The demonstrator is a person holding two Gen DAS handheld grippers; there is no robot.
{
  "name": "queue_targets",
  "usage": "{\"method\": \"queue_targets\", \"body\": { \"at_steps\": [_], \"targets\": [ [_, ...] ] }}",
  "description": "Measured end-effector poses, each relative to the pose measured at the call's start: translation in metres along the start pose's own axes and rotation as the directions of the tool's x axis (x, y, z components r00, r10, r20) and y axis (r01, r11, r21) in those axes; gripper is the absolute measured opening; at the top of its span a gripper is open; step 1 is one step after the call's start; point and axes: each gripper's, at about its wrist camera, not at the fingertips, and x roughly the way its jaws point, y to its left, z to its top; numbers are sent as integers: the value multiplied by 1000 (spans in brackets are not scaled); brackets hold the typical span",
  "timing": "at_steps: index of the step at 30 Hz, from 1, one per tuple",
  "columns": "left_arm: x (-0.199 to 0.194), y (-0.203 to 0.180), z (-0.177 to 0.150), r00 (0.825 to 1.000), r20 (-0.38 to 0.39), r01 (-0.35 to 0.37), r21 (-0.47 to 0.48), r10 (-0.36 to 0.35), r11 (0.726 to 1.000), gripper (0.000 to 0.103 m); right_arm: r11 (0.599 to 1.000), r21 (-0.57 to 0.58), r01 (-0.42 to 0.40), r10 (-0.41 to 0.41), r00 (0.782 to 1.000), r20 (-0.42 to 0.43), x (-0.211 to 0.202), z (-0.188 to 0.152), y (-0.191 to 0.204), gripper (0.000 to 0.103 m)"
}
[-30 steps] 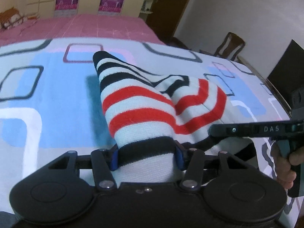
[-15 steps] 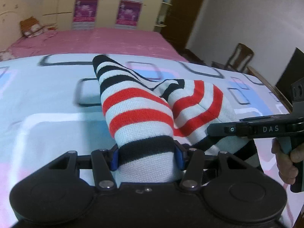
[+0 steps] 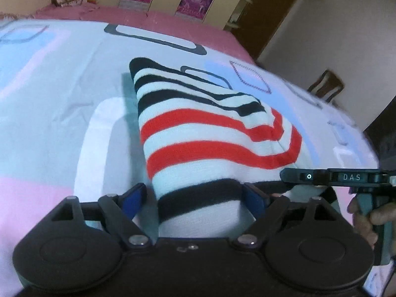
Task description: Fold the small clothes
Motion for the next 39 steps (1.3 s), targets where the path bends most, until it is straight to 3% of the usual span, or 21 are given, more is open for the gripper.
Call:
{"method": "queue_targets", "body": {
  "at_steps": [5,7,10,12,14,15,17,19,24,29,32,34,36,39],
  "targets": [
    [-13,0,0,1000,1,7,22,-7,1000,85,999,-24,29,-29,1000,7,-7,0,2,38],
    [-26,1,1,1000,9,8,16,-9,1000,85,997,-33,72,-71,997,12,-18,3,12,43],
    [-49,-5,6,993,113,-46,57,40,997,80,973,-139,184,-163,975,153,-45,10,41,46],
    [-49,-12,16,988,157,-25,94,10,995,78,966,-191,174,-142,975,170,-44,15,54,45],
    [-38,-34,27,987,162,-11,157,-14,988,72,955,-245,168,-131,978,160,-28,20,66,30],
    [-28,-45,31,989,149,-20,192,-9,981,61,945,-272,181,-144,978,151,-16,21,71,25],
    [-3,-60,33,996,88,-16,231,-5,973,52,926,-308,217,-185,974,132,6,21,74,25],
    [18,-62,26,999,43,-7,252,-4,968,53,910,-322,261,-240,965,103,25,17,66,25],
    [24,-67,18,998,59,-18,273,2,962,55,908,-309,284,-267,959,98,29,7,54,25],
    [-4,-86,5,995,103,-40,301,9,953,52,908,-297,295,-267,955,130,8,5,65,25],
    [-29,-110,-15,991,134,-30,305,-12,952,36,899,-365,240,-195,968,156,-28,-13,81,25],
    [-39,-122,-29,988,154,-31,298,-16,954,34,883,-418,215,-171,975,139,-38,-29,88,25],
    [-34,-128,-42,992,125,-35,316,-5,948,36,864,-457,208,-175,978,115,-39,-44,91,25],
    [-15,-130,-54,995,98,-65,337,34,939,36,811,-504,297,-291,952,92,-17,-60,82,23]
  ]
}}
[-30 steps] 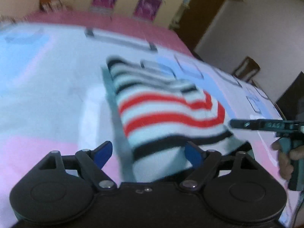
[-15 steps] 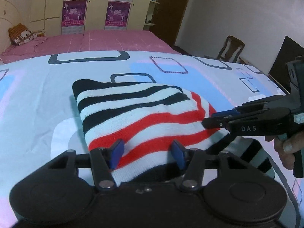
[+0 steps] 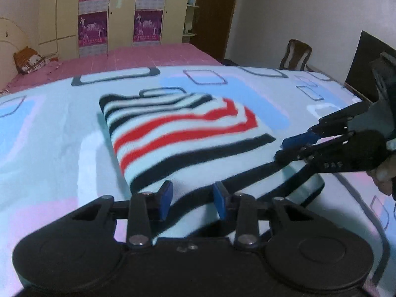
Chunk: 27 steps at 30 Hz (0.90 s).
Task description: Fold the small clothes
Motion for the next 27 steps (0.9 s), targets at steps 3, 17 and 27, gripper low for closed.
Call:
{"method": "queue_targets", "body": {
  "at_steps": [3,17,27],
  "targets": [
    [-1,-4,2,1000,5,-28,-17,28,999,36,1000,2,23,-23,1000,21,4,-6,5,23],
    [-25,-42,-31,985,-61,-165,-97,160,981,35,997,77,-8,8,1000,1,-10,-39,14,22],
    [-42,-64,-32,977,-34,-212,-74,210,975,34,990,134,-38,26,995,92,-58,-46,2,23]
  ]
}}
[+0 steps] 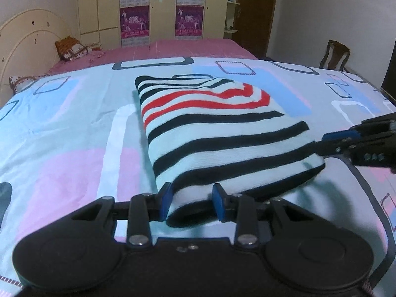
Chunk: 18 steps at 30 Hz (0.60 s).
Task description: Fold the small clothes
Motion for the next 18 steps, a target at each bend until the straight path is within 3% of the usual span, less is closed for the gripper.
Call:
{"method": "queue_targets", "body": {
  "at_steps": [5,7,9,10,11,12,14,18],
  "targets": [
    [-24,-13,1,999,45,-10,0,10,1000,36,999,50,-8,5,998,55,-39,-6,-2,23],
    [-42,-21,1,997,76,-15,5,15,1000,47,997,80,-8,2,997,80,-55,-7,-4,23],
    [-60,-30,0,994,107,-26,12,25,1000,73,993,120,-20,8,995,96,-72,-10,-7,23],
    [-69,-33,-1,991,127,-38,9,37,999,85,990,137,-19,6,995,96,-79,-12,-9,41],
    [-80,-37,-3,987,152,-59,-2,59,998,103,988,155,-10,-6,995,101,-88,-14,-9,65],
    [-92,-41,-6,980,181,-84,-14,85,996,103,986,169,4,-26,991,128,-99,-17,-9,102],
    [-113,-48,-13,974,200,-103,-24,105,994,103,984,178,13,-45,983,179,-119,-25,-7,103],
    [-148,-55,-29,977,180,-99,-93,115,991,103,978,207,39,-74,984,161,-150,-41,0,103]
  ]
}}
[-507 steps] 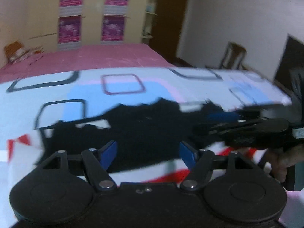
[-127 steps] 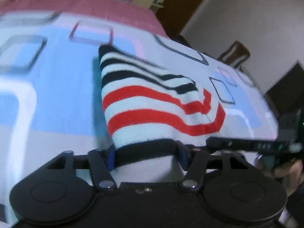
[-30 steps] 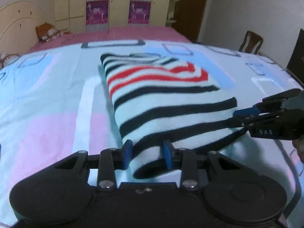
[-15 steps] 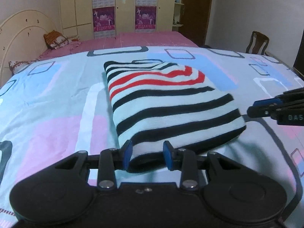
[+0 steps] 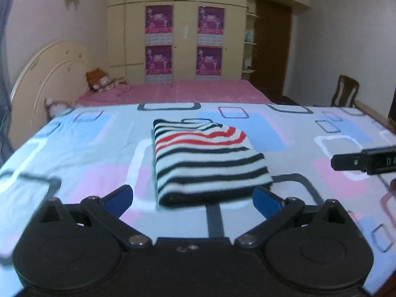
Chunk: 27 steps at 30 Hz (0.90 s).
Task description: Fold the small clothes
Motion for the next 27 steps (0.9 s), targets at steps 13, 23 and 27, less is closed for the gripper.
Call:
{"method": "queue_targets", "body": {
  "at_steps": [13,23,27],
  "targets": [
    [-82,-20,-16,998,50,-22,-56,25,998,103,997,-57,44,-43,999,19,-85,-47,27,103],
    [-104,-31,-21,996,88,-23,-58,28,998,103,995,-89,42,-36,997,72,-118,-49,32,103],
    [-107,-34,-21,995,100,-24,-55,30,998,103,995,-86,43,-36,996,81,-123,-49,30,103]
  ]
}}
